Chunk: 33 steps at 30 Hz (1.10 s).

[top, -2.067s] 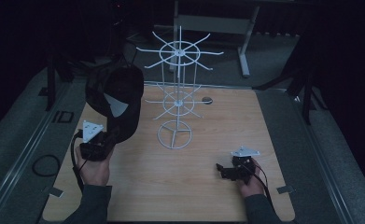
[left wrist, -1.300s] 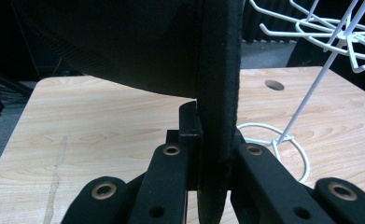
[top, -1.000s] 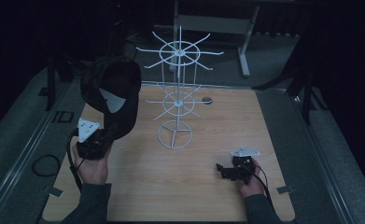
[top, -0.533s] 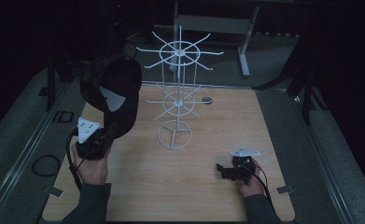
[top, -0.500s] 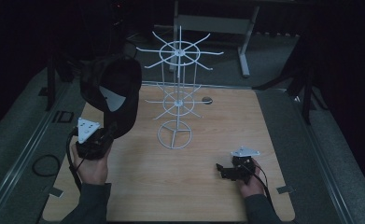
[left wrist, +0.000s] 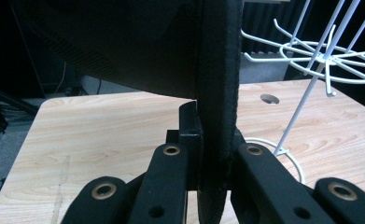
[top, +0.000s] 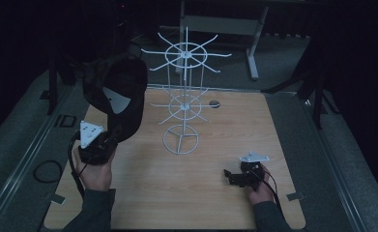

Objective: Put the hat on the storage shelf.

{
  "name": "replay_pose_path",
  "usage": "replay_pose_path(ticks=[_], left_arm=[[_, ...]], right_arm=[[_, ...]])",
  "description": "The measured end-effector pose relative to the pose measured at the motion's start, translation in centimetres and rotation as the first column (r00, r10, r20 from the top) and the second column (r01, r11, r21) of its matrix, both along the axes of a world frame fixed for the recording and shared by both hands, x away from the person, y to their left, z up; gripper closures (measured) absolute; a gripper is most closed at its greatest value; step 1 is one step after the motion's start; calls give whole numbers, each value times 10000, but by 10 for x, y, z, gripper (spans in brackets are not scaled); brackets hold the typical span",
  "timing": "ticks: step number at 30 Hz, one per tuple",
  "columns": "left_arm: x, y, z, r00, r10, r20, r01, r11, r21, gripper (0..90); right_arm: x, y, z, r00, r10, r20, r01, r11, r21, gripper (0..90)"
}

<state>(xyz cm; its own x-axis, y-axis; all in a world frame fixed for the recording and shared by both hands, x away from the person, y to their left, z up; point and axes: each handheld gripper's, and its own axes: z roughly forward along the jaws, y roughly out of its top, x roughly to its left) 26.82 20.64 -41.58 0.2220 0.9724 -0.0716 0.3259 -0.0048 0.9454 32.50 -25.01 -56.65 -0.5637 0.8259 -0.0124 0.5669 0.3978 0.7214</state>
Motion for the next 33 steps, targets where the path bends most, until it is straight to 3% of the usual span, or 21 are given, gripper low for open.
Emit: replay_pose_path(ticks=[33], left_arm=[[-3,-3,15,9991,-10,429,3,9998,178,867]], right_arm=[[0,0,0,10000,-7,-1,7,10000,-2,122]])
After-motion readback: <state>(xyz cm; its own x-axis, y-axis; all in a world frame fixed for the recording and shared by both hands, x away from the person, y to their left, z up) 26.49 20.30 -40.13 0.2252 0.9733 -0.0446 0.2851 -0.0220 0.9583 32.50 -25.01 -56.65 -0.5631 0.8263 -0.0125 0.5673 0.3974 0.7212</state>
